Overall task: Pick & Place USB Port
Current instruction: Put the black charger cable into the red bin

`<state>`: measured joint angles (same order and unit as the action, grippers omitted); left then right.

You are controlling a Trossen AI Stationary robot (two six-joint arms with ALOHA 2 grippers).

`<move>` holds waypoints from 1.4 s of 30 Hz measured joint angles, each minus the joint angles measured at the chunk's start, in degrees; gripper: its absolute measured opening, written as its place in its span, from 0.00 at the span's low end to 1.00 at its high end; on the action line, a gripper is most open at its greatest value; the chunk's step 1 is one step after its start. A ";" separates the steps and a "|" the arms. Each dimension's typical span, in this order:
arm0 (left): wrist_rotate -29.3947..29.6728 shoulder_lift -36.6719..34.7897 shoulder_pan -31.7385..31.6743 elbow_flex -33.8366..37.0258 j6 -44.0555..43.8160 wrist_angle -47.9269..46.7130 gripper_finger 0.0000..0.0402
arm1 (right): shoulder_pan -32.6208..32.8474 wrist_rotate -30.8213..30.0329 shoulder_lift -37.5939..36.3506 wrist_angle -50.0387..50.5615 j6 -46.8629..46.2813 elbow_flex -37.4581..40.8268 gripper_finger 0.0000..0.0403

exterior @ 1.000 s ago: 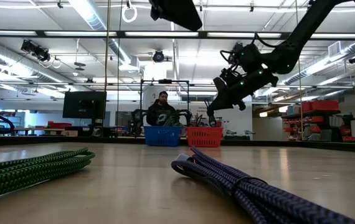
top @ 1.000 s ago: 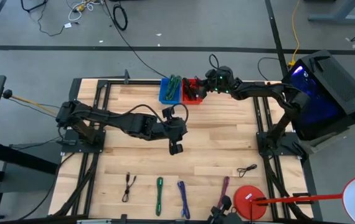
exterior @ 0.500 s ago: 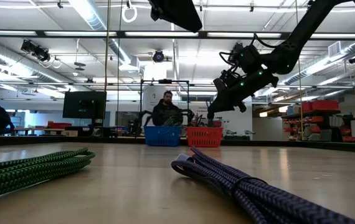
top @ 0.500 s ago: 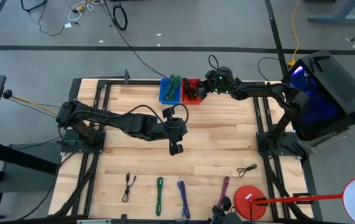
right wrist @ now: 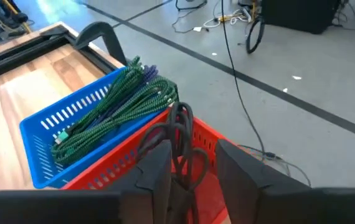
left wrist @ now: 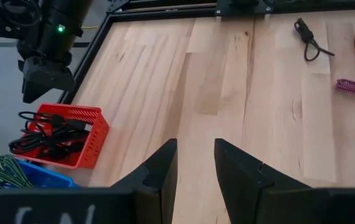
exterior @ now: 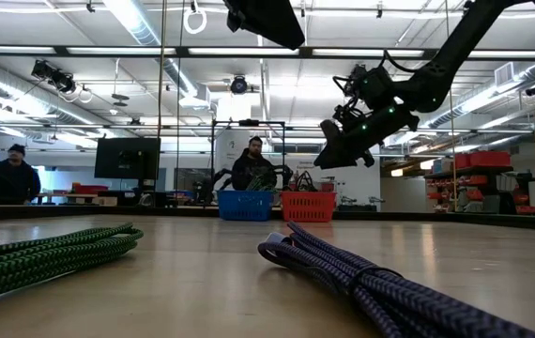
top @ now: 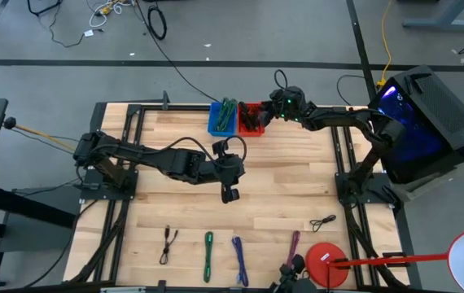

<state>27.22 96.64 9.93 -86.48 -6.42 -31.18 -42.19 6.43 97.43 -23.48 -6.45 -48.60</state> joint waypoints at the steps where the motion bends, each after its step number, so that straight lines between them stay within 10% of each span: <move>1: 0.00 0.00 0.00 0.00 0.01 0.00 0.28 | 0.00 0.07 0.00 -0.47 -0.01 0.00 0.32; 12: 0.04 0.00 1.12 0.00 -8.02 -12.10 0.28 | 5.28 23.27 -4.75 -10.24 -5.81 -0.22 0.32; 22: 5.98 -0.02 8.59 -0.02 -27.11 -29.94 0.28 | 23.39 25.73 -12.29 -0.77 1.54 -0.17 0.32; 33: 8.80 -0.11 22.47 4.37 -61.62 -36.78 0.28 | 44.74 3.98 -20.84 15.35 10.42 -0.17 0.32; 42: -5.29 0.87 33.15 16.02 -96.31 -33.64 0.28 | 52.74 -12.14 -21.35 18.45 10.55 -0.15 0.32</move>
<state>21.93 97.51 43.08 -70.45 -102.72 -64.82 10.55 -5.71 76.07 -5.02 4.10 -48.75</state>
